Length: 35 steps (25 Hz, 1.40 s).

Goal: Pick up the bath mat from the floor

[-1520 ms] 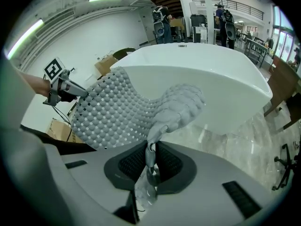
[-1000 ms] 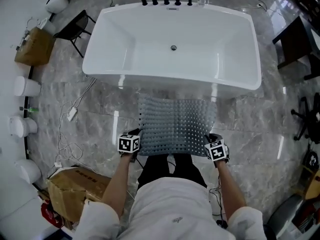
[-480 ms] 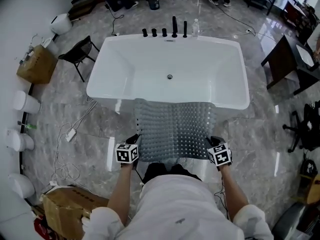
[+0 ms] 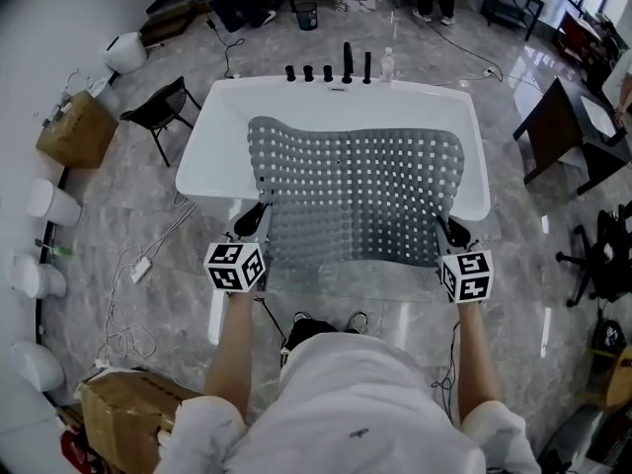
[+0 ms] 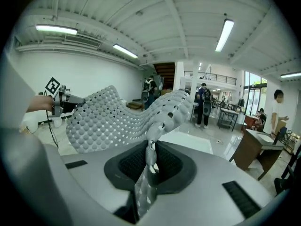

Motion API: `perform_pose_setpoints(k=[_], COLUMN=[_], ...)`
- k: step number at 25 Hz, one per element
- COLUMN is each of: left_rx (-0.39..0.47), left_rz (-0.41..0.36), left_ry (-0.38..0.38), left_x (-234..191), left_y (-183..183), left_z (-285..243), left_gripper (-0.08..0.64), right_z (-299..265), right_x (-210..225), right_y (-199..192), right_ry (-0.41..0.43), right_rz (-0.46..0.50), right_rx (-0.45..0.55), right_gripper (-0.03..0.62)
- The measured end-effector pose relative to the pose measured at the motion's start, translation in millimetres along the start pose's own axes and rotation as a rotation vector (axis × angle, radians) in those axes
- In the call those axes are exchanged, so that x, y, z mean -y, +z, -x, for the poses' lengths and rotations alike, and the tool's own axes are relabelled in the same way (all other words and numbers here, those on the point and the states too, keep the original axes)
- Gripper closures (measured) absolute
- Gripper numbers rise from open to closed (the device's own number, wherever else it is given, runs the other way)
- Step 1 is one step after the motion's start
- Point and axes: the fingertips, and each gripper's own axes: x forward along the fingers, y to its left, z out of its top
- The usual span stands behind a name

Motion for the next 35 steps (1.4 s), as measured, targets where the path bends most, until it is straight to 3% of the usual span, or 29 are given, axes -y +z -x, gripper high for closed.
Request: perform_pose_setpoints(k=[7,13,20,26,35], left_rx=[0.294,0.397,0.462,0.503,0.508], left_rz=[-0.070,-0.148,-0.166,-0.221,-0.226], left_ry=[0.020,0.012,0.019,0.032,0.031], left_x=[3,5,11,18,26], left_y=[121,179,207,218,221], left_z=[34,57,74,89,94], left_gripper=[0.497,0.497,0.497,0.497,0.497], right_z=[47,78,106,121,131], right_x=[30,42,46,52,53], right_y=[92,132,155,159,158], right_ry=[-0.084,-0.158,-0.198,-0.213,-0.224], right_rz=[-0.044,-0.026,-0.027,-0.038,-0.031], right_rx=[0.269,0.401,0.499,0.528,0.539], right_gripper=[0.545,0.548,0.549,0.548,0.548])
